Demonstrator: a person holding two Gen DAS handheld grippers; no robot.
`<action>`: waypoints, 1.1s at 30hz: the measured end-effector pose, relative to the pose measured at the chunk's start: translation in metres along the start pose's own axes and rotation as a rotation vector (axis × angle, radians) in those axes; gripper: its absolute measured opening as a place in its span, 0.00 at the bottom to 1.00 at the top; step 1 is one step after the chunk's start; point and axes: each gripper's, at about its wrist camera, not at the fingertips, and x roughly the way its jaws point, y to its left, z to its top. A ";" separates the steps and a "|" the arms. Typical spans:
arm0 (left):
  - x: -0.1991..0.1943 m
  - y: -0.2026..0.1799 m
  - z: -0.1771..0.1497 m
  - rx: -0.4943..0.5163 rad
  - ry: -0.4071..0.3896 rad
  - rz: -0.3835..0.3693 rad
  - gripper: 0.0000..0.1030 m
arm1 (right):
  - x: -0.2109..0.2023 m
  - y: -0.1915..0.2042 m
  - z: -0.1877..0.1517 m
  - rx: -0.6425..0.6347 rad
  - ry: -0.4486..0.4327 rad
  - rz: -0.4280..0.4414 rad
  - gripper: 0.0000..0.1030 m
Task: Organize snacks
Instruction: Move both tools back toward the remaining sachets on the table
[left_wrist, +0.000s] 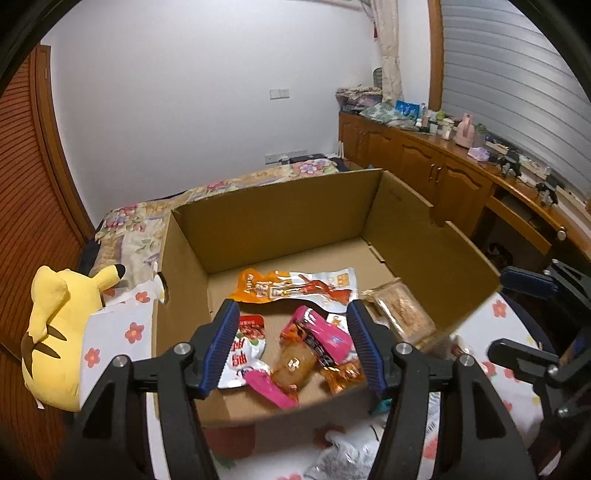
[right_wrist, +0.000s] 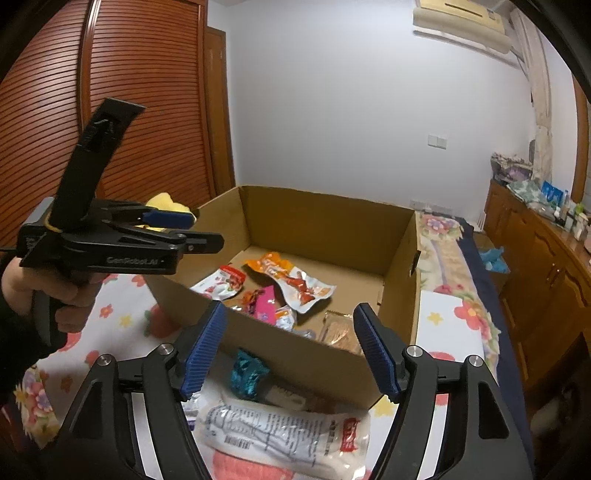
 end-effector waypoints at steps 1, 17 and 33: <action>-0.005 -0.001 -0.001 0.001 -0.008 -0.001 0.63 | -0.002 0.001 -0.001 0.000 -0.001 0.000 0.72; -0.058 -0.023 -0.061 0.053 -0.052 -0.010 0.77 | -0.021 0.011 -0.036 0.061 0.033 -0.021 0.72; -0.029 -0.030 -0.131 -0.025 0.056 -0.046 0.77 | 0.018 -0.015 -0.081 0.097 0.206 -0.009 0.72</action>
